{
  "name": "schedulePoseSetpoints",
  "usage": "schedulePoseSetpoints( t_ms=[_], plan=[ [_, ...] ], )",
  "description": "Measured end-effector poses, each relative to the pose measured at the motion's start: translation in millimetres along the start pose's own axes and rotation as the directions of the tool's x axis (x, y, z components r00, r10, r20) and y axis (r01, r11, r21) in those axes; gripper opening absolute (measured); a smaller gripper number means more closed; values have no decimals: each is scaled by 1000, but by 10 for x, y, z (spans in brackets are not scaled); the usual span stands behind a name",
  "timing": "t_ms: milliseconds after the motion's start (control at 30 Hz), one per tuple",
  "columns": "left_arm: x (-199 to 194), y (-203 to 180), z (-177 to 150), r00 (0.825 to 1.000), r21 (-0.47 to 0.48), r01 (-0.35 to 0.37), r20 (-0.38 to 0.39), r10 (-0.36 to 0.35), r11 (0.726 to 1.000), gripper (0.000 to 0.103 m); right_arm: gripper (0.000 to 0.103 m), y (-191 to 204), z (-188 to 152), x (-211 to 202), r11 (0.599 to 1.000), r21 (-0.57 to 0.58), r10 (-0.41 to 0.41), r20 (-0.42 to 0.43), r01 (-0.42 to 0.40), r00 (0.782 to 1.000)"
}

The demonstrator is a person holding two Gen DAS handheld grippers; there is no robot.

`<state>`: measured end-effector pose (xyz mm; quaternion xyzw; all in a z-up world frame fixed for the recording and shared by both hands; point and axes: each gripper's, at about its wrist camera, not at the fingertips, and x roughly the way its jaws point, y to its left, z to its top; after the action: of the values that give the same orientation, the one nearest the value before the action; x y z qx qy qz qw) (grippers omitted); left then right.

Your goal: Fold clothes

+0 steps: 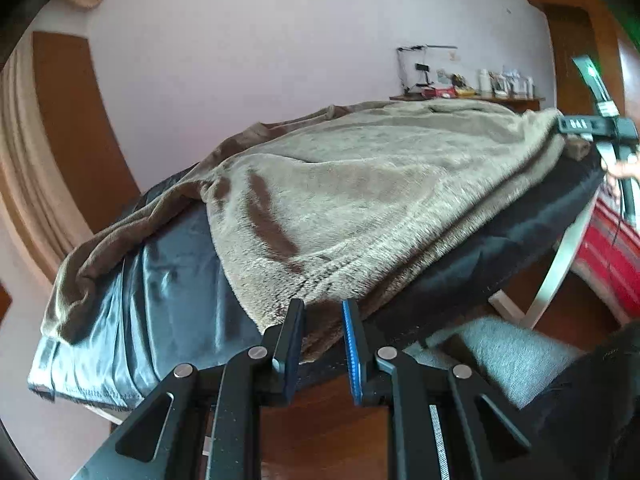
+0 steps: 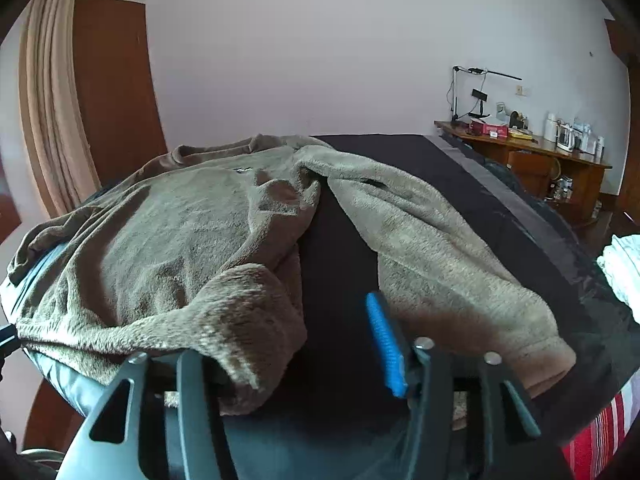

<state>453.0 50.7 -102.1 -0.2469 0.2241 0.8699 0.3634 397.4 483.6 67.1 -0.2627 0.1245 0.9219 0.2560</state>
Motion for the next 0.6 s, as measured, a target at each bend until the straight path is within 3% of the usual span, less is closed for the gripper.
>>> schedulePoseSetpoints(
  t_ms=[133, 300, 467, 600],
  plan=[
    [-25, 37, -5, 998, -6, -58, 9, 58, 998, 21, 69, 57, 1, -22, 999, -34, 1, 6, -1, 1000],
    [-14, -62, -28, 998, 54, -55, 8, 55, 997, 22, 69, 176, 44, -103, 995, -94, 26, 41, -22, 999],
    [-20, -82, -33, 998, 71, -67, 12, 66, 995, 22, 69, -186, 149, -126, 990, 134, 42, 68, -51, 997],
    [-13, -50, -48, 997, 79, -82, -1, 83, 993, 23, 69, -133, 115, -81, 997, 80, 7, 41, -10, 999]
  ],
)
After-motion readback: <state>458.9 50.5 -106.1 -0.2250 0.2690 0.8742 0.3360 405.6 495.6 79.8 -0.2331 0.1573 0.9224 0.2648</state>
